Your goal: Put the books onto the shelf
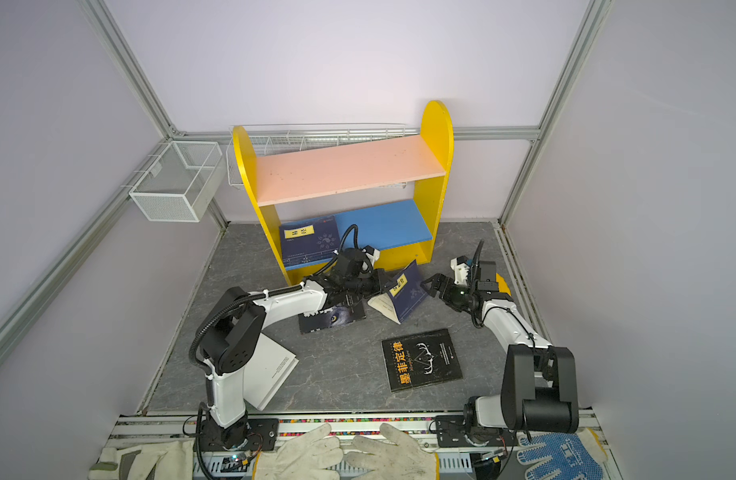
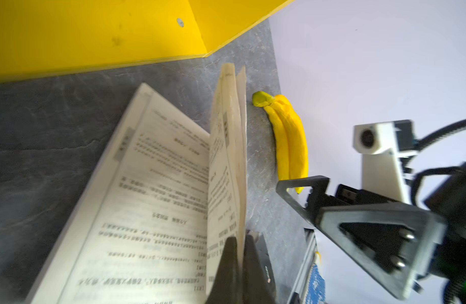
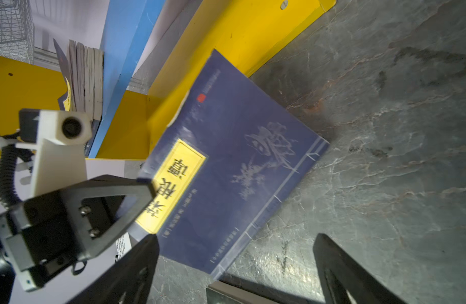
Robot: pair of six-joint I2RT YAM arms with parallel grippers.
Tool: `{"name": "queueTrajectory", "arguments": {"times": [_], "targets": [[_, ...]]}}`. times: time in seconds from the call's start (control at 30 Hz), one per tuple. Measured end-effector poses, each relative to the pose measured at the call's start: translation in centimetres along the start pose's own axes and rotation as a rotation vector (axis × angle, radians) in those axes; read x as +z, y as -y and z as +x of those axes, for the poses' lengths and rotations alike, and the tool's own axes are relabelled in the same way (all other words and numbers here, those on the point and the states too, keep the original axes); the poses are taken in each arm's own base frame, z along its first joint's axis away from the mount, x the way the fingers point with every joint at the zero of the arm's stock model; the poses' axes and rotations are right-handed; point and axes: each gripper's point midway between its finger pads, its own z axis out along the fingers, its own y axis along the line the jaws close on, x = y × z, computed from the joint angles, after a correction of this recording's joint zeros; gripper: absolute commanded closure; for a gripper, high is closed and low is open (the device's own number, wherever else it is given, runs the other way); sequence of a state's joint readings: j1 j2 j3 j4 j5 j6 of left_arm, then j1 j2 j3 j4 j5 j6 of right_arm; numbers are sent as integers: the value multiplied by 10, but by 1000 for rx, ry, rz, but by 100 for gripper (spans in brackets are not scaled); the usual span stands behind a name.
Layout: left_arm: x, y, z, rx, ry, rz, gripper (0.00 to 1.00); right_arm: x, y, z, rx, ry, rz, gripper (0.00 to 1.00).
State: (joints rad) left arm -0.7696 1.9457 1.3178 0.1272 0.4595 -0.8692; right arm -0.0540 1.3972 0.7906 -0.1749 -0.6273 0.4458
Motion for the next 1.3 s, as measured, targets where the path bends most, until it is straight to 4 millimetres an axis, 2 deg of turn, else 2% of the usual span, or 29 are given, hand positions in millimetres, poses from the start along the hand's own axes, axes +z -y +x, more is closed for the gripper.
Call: {"name": "queueTrajectory", "arguments": {"times": [0.1,0.2,0.37,0.47,0.67,0.83,0.9,1.0,1.17,1.3], "targets": [[-16,18,-14,-22,4,72,100,-1,2,-1,28,2,-42,4],[-29,33,-21,-30,3,129,100,8,3,-1,61,-23,-93,1],[-40,38,-15,-38,-17,155,100,28,10,5,138,-78,-170,1],[-40,28,-4,-66,-32,152,100,37,10,9,166,-99,-199,1],[-38,4,15,-140,-51,138,100,62,-6,26,159,-159,-260,5],[-40,-3,21,-172,-40,146,100,90,-7,45,213,-200,-296,14],[-41,-8,25,-184,-40,136,100,95,-5,50,240,-201,-310,19],[-45,-17,29,-195,-31,111,100,96,-4,50,265,-186,-323,25],[-51,-33,33,-186,5,36,100,94,-6,46,254,-169,-312,47],[-55,-50,33,-171,33,-47,100,90,-11,39,221,-163,-277,53]]}}
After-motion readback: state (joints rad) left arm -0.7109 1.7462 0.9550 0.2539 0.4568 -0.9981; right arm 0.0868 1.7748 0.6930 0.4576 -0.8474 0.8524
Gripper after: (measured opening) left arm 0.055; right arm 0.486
